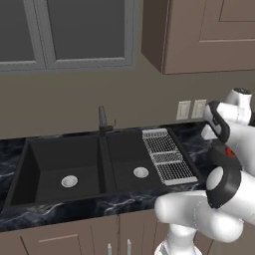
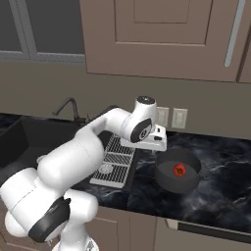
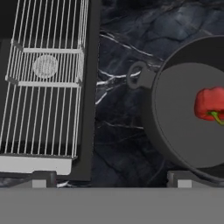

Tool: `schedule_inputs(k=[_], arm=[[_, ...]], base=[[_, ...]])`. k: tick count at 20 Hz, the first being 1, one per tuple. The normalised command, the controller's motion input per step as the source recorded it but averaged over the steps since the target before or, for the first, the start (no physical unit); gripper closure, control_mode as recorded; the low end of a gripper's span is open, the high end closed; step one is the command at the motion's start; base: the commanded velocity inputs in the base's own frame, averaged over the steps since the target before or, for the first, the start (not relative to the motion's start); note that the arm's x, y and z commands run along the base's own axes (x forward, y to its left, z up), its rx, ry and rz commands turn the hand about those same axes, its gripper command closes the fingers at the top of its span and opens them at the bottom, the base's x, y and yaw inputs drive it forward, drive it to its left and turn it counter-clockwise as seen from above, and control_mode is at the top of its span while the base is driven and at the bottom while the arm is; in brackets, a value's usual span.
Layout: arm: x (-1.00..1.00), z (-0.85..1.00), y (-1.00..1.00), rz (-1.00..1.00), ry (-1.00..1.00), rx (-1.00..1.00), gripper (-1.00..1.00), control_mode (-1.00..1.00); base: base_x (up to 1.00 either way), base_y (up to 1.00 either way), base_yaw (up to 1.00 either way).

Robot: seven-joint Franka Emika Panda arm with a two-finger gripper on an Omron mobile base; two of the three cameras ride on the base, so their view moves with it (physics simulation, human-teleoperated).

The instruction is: Dump the bell pepper from the pot into the sink. Then turn on the water and wash the bell pepper. Then turn off the water and put the bell pepper back in the pot.

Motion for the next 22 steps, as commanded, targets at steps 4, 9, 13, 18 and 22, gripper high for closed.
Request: schedule_inputs(k=[4, 9, 13, 18, 22], arm=[[0.30, -0.18, 0.00, 0.00, 0.02, 0.00, -1.00, -1.00], [0.40, -0.23, 0.00, -0.03, 0.08, 0.00, -1.00, -1.00], [0.31, -0.21, -0.04, -0.06, 0.11, 0.00, -1.00, -1.00], [0.21, -0.17, -0.10, -0.06, 0.08, 0.00, -1.00, -1.00], [0.14, -0.16, -0.15, -0.04, 0.06, 0.00, -1.00, -1.00]], base=[[0.00, 0.00, 0.00], [0.00, 0.00, 0.00], [0.00, 0.00, 0.00], [0.00, 0.00, 0.00], [0.00, 0.00, 0.00]])
